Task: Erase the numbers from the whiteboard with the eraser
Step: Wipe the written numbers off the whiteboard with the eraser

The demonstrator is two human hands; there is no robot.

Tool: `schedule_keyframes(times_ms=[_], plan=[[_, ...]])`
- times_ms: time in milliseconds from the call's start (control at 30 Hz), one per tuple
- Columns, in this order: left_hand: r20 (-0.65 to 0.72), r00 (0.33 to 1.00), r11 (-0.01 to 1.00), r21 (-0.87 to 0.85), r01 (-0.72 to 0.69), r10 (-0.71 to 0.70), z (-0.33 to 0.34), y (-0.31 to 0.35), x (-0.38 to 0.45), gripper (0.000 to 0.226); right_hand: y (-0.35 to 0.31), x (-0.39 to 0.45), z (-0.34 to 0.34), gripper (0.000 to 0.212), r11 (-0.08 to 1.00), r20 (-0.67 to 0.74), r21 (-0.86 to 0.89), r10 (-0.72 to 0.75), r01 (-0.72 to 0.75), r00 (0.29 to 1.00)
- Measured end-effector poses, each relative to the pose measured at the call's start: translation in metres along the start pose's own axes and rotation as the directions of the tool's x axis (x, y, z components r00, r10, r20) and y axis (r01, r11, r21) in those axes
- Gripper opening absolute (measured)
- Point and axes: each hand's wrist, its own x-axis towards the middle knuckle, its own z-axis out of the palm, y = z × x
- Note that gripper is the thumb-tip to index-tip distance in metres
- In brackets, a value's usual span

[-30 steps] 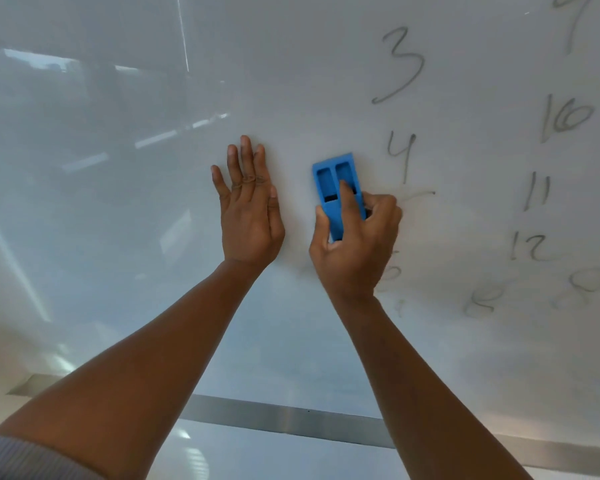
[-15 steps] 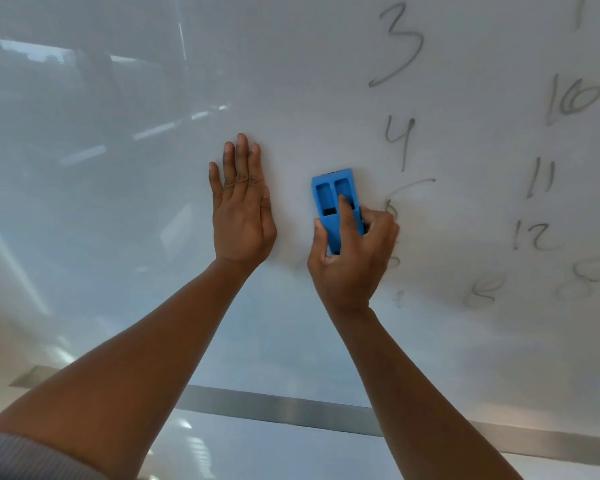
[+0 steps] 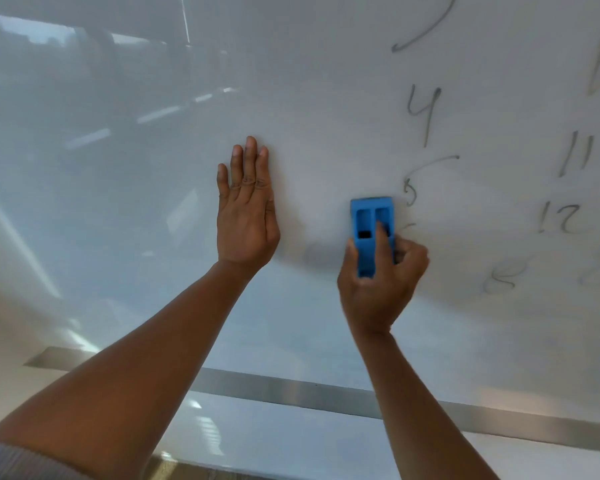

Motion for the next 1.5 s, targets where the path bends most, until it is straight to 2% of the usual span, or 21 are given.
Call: schedule_keyframes(times_ms=[100, 167, 333, 433, 500, 600, 733, 800, 900, 967, 1067, 1167, 1267, 1500], plan=[[-0.012, 1.0, 1.0, -0.02, 0.02, -0.02, 0.002, 0.005, 0.0, 0.057, -0.011, 0.025, 0.004, 0.041, 0.998, -0.089, 0.061, -0.003, 0.008, 0.996], [-0.014, 1.0, 0.999, -0.02, 0.026, -0.026, 0.002, 0.006, 0.0, 0.058, -0.028, 0.029, 0.012, 0.04, 0.997, -0.069, 0.066, -0.034, 0.038, 0.997], [0.034, 0.999, 0.999, -0.043, -0.007, 0.009, 0.001, -0.001, -0.002, 0.056, -0.056, -0.01, 0.028, 0.041, 0.986, 0.138, 0.067, -0.161, 0.153, 0.977], [0.06, 0.997, 0.999, -0.027, -0.04, 0.041, -0.001, -0.009, -0.006, 0.055, -0.042, -0.039, 0.024, 0.042, 0.991, 0.234, 0.04, -0.136, 0.13, 0.963], [0.055, 0.998, 0.999, -0.014, -0.039, 0.04, -0.001, -0.012, -0.01, 0.057, -0.026, -0.042, 0.019, 0.043, 0.996, 0.212, 0.009, -0.092, 0.092, 0.973], [0.043, 0.999, 1.0, -0.017, -0.018, 0.019, -0.002, -0.01, -0.013, 0.057, -0.014, -0.028, 0.012, 0.043, 1.0, 0.097, 0.024, -0.008, 0.005, 0.995], [0.029, 1.0, 1.0, -0.029, 0.0, 0.001, 0.0, -0.005, -0.015, 0.058, -0.026, 0.001, 0.018, 0.042, 0.996, -0.043, 0.084, 0.009, -0.005, 0.999], [0.036, 0.999, 1.0, -0.028, 0.001, 0.0, 0.0, -0.004, -0.014, 0.059, -0.039, 0.009, 0.023, 0.042, 0.995, -0.059, 0.096, 0.018, -0.012, 0.998], [0.033, 0.999, 1.0, -0.02, 0.004, -0.003, 0.002, -0.002, -0.014, 0.06, -0.051, 0.008, 0.026, 0.044, 0.995, -0.033, 0.099, 0.037, -0.034, 0.999], [0.016, 1.0, 1.0, -0.017, 0.013, -0.013, 0.005, 0.002, -0.014, 0.06, -0.051, 0.005, 0.025, 0.044, 0.996, 0.003, 0.085, -0.005, 0.004, 1.0], [0.01, 0.999, 0.999, -0.037, 0.036, -0.035, 0.008, 0.008, -0.013, 0.059, -0.04, -0.012, 0.021, 0.042, 0.988, 0.162, 0.039, -0.155, 0.15, 0.975], [0.009, 0.999, 0.998, -0.026, 0.054, -0.054, 0.007, 0.006, -0.016, 0.063, -0.025, -0.039, 0.013, 0.044, 0.99, 0.279, -0.013, -0.134, 0.144, 0.951], [0.0, 0.999, 0.999, -0.022, 0.047, -0.047, 0.004, 0.004, -0.018, 0.064, -0.019, -0.045, 0.011, 0.044, 0.996, 0.245, -0.029, -0.074, 0.084, 0.967], [0.009, 0.997, 0.997, -0.007, 0.077, -0.077, 0.01, 0.003, -0.02, 0.059, -0.041, -0.015, 0.03, 0.043, 0.984, 0.169, 0.032, -0.179, 0.176, 0.969]])
